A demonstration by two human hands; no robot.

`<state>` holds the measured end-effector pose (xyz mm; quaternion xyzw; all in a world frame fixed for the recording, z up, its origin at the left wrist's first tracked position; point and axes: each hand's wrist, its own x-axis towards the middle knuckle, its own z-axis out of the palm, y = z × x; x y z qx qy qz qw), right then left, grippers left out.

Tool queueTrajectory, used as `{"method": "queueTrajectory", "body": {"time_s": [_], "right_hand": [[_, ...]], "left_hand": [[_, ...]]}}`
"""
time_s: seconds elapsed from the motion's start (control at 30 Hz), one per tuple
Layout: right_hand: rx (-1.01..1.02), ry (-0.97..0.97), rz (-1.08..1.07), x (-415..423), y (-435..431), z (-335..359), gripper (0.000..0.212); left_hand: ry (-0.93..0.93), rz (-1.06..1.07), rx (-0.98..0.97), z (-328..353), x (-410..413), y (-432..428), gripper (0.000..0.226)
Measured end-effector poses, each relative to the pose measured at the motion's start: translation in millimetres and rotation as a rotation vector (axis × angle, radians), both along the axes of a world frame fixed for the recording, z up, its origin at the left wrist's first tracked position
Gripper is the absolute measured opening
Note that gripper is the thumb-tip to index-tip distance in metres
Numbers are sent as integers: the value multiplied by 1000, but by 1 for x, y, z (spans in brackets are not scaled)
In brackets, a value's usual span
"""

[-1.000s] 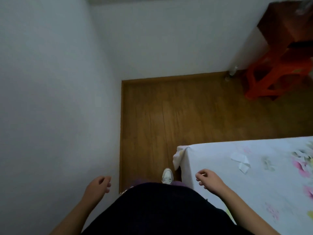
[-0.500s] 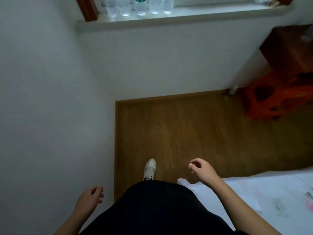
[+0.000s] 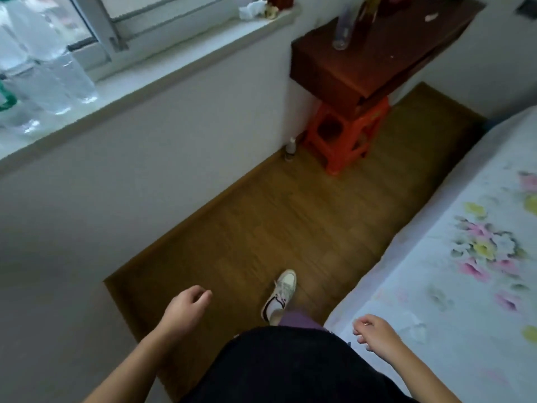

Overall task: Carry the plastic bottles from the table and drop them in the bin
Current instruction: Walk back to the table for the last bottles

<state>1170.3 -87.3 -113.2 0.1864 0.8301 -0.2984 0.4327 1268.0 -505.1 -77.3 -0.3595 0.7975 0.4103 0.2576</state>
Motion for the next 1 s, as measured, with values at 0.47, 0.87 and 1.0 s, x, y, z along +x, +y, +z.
{"method": "queueTrajectory", "body": {"time_s": [0.47,0.87,1.0], "right_hand": [[-207,123,-196,-250,-9,23,16],[-182,243,-386,-411,52,29,14],[-108,205,-612,-422,90,26,15]], "left_hand": [[-81,-96,-119,-6,-245,-22,34],[-126,-207,-44,-34,-504,12,28],[-150,-438,-40,-41,-613,65,27]]}}
